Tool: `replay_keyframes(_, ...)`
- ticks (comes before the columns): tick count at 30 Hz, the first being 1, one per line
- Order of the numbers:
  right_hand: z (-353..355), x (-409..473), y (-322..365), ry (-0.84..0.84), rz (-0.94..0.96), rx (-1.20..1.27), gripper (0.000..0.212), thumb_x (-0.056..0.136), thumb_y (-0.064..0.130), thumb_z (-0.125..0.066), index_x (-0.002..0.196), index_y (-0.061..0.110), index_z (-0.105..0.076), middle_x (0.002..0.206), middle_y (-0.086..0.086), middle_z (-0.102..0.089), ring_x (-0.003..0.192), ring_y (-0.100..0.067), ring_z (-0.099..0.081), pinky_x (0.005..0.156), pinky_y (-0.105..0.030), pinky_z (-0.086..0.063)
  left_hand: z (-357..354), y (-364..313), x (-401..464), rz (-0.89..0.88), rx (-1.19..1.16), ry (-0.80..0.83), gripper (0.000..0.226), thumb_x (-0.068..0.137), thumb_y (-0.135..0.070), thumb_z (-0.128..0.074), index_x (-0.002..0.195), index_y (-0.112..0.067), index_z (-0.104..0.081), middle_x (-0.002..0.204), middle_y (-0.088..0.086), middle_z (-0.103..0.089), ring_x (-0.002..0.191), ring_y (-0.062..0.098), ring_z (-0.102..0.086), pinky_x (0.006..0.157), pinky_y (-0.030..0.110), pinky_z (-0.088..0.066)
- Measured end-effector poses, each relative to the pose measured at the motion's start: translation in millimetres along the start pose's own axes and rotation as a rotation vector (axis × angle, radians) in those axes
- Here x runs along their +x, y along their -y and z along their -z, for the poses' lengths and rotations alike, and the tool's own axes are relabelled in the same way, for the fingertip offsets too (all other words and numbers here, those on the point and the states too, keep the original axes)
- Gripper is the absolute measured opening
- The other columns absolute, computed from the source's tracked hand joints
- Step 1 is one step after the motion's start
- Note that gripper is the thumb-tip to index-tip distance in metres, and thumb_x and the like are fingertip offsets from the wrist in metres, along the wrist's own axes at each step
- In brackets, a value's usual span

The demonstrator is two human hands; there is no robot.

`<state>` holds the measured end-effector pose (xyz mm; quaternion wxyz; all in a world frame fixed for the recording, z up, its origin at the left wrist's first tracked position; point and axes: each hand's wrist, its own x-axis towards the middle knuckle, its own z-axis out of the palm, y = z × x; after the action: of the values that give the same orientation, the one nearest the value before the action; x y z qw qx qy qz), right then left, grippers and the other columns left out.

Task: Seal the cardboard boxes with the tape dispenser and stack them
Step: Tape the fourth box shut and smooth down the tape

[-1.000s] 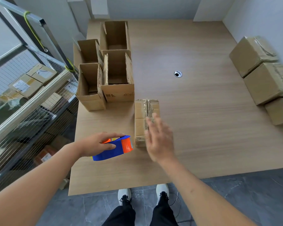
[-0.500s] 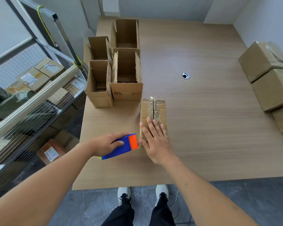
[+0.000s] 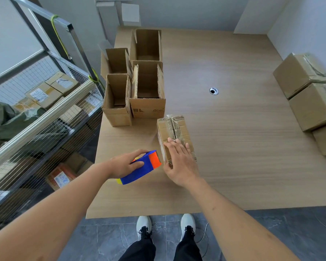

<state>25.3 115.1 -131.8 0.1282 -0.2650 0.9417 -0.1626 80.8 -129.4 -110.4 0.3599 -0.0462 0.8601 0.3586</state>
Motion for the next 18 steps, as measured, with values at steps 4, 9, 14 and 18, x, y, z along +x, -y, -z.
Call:
replay_keyframes(4, 10, -6, -7, -0.016, 0.018, -0.057, 0.083, 0.083, 0.013, -0.061, 0.157, 0.025, -0.024, 0.163, 0.005, -0.030, 0.156, -0.019, -0.015, 0.127, -0.040, 0.007, 9, -7, -12, -0.044, -0.053, 0.020, 0.059, 0.101, -0.042, -0.058, 0.145, -0.064, -0.025, 0.122, -0.013, -0.060, 0.102, 0.015, -0.065, 0.087, 0.044, -0.060)
replay_keyframes(9, 19, -17, -13, -0.010, 0.033, -0.054, 0.096, 0.073, -0.002, -0.065, 0.156, 0.023, -0.024, 0.152, 0.001, -0.033, 0.150, -0.024, -0.025, 0.126, -0.035, 0.005, 15, -19, -23, -0.079, -0.134, -0.006, 0.060, 0.100, -0.034, -0.063, 0.145, -0.062, -0.033, 0.118, -0.011, -0.060, 0.100, 0.013, -0.065, 0.080, 0.034, -0.059)
replay_keyframes(14, 16, -19, -20, -0.041, 0.004, -0.083, 0.083, 0.090, 0.018, -0.071, 0.159, 0.025, -0.025, 0.153, 0.002, -0.030, 0.135, -0.024, -0.040, 0.112, -0.040, -0.041, 20, -26, -30, -0.086, -0.188, -0.024, 0.060, 0.099, -0.033, -0.066, 0.139, -0.066, -0.038, 0.126, -0.009, -0.055, 0.105, 0.015, -0.062, 0.081, 0.033, -0.058)
replay_keyframes(18, 22, -17, -26, -0.073, 0.031, -0.159, 0.077, 0.078, -0.003, -0.071, 0.147, 0.023, -0.050, 0.146, 0.004, -0.046, 0.135, -0.025, -0.044, 0.110, -0.042, -0.044, 25, -27, -35, -0.102, -0.204, -0.041, 0.059, 0.098, -0.033, -0.067, 0.136, -0.069, -0.040, 0.126, -0.004, -0.054, 0.104, 0.019, -0.065, 0.085, 0.039, -0.061)
